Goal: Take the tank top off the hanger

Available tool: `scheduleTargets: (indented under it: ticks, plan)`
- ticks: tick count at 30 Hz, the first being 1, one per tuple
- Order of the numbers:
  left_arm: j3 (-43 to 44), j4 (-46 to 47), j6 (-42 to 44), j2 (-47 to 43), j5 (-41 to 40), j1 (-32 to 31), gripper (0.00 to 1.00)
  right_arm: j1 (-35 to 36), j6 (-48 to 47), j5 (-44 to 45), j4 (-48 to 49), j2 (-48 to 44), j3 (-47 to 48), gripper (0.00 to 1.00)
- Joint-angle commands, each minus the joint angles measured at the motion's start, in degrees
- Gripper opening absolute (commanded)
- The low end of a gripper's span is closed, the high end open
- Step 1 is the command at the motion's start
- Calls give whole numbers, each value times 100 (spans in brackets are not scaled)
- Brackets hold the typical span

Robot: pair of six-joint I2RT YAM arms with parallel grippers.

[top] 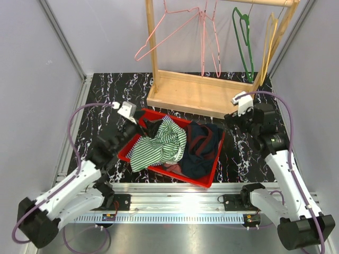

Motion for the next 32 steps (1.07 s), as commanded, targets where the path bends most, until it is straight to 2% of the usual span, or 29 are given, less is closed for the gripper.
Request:
scheduleTargets:
  ticks: [1,4,5,8,10,11,12,15,18,22,26,32]
  plan:
    - [442,-1384,791,-665,-1016,-11,99,-40,1300,557,117,-176,468,100]
    - [863,-2420,1353,-1088,-2017,7,99,-40,1338,768,230,-114,459,100]
    - [969,-2658,1434,-1140,-2629,15,99,-40,1277,881,310,-123,407,100]
    - [1093,-3230,1874,-1255,-3328,217,99,-40,1346,1023,600,-158,196,100]
    - [1006,-3302,1595,-1360,-3068,865,99,-40,1372,1145,670,-167,178,100]
    - [814,-3258,1489,-1395,-2587,1155,99,-40,1382,1190,697,-201,178,100]
    - [707,-3232,1218,-1413,-2313,1758,99,-49,1408,1242,697,-211,204,100]
    - [469,-3144,496,-1352,-1485,2631,99,-49,1583,1724,820,-202,222,100]
    - [522,-3135,170,-1177,-1501,2862,99,-49,1803,2524,1127,-202,187,100]
    - [548,-3231,265,-1123,-1773,2872,99,-40,1883,3394,1513,-211,82,100]
    - [399,-3126,345,-1308,-1809,2872,99,-49,1830,3677,1664,-220,-15,100]
    - [390,-3100,477,-1325,-1800,2872,99,-58,1681,3652,1734,-185,-42,100]
